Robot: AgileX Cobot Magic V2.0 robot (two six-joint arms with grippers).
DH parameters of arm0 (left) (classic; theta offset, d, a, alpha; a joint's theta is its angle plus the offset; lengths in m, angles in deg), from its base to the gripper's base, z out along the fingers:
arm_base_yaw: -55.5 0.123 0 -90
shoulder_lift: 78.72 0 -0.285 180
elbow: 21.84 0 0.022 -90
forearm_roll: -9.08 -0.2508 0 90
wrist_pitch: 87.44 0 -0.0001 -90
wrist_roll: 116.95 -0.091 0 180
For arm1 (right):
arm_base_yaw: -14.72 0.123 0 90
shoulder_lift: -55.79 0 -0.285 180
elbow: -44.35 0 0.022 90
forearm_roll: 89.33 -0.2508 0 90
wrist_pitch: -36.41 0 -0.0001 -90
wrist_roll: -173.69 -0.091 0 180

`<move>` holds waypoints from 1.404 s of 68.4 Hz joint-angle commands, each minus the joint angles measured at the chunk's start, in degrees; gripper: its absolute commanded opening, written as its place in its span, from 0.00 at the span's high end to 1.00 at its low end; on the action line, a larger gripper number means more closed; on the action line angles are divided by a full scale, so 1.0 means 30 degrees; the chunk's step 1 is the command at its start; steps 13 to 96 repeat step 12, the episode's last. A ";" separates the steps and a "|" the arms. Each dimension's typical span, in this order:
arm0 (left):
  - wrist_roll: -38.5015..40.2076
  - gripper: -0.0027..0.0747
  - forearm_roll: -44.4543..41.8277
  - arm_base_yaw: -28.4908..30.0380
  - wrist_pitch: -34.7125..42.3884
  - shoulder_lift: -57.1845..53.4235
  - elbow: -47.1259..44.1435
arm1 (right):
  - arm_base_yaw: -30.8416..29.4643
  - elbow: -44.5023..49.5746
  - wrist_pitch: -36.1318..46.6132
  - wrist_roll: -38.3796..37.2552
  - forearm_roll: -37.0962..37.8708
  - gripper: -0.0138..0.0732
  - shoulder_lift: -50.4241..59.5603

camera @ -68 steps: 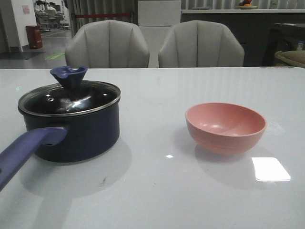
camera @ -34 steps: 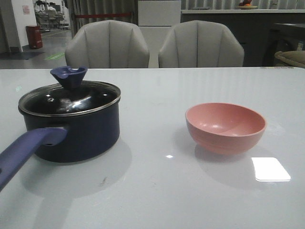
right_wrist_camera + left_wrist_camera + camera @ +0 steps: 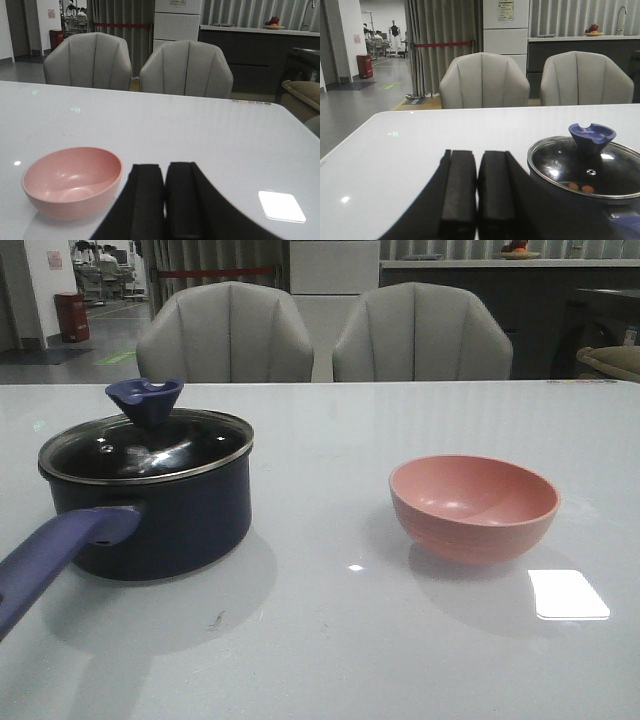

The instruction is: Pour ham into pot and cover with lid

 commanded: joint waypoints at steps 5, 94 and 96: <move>0.0126 0.81 -0.0004 0.0026 0.1478 -0.0290 -0.0417 | 0.0032 -0.0096 0.1618 0.0091 0.0282 0.65 0.0384; 0.0126 0.81 -0.0004 0.0026 0.1478 -0.0290 -0.0417 | 0.0032 -0.0096 0.1618 0.0091 0.0282 0.65 0.0384; 0.0126 0.81 -0.0004 0.0026 0.1478 -0.0290 -0.0417 | 0.0032 -0.0096 0.1618 0.0091 0.0282 0.65 0.0384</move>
